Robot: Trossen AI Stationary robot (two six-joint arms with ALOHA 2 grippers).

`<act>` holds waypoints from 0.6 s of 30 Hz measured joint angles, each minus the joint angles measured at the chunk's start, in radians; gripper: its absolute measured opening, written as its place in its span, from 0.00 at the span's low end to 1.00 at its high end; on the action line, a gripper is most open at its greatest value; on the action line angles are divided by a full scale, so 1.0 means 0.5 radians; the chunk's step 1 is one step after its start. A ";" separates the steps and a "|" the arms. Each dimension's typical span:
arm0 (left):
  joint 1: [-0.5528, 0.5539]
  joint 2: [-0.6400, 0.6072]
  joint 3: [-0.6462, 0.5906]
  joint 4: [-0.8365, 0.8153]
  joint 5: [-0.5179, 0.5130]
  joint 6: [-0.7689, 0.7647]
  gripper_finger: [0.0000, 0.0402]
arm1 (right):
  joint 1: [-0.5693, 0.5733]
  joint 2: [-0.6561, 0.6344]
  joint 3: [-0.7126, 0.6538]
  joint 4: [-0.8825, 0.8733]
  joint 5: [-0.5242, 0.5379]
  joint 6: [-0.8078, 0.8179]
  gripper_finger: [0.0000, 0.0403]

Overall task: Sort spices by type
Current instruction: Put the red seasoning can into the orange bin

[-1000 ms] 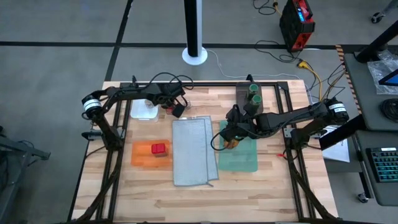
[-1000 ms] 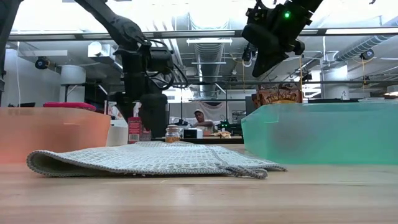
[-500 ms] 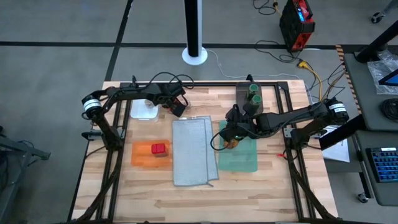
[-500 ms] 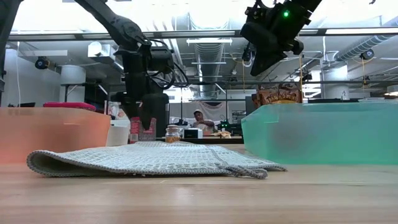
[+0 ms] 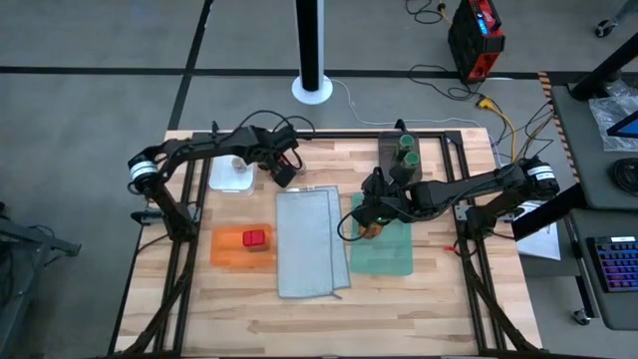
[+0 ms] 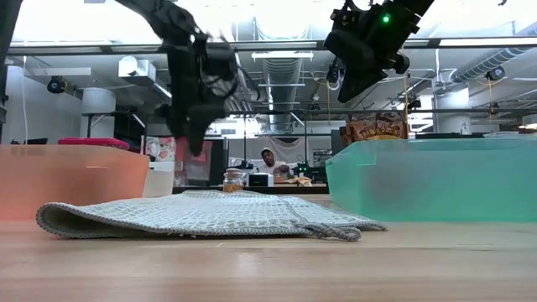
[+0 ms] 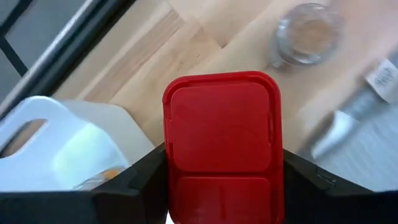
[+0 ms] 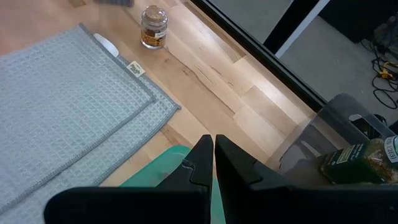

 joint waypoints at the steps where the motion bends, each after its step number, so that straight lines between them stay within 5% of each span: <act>1: -0.026 -0.016 0.036 -0.066 0.000 0.028 0.49 | 0.000 0.000 0.000 0.000 0.000 0.000 0.02; 10: -0.550 -0.331 0.208 -0.822 0.046 0.073 0.49 | 0.000 0.000 0.000 0.017 -0.001 0.000 0.02; 18: -1.525 -0.825 0.198 -1.154 0.117 -0.007 0.49 | 0.000 0.000 0.000 0.068 -0.002 0.000 0.02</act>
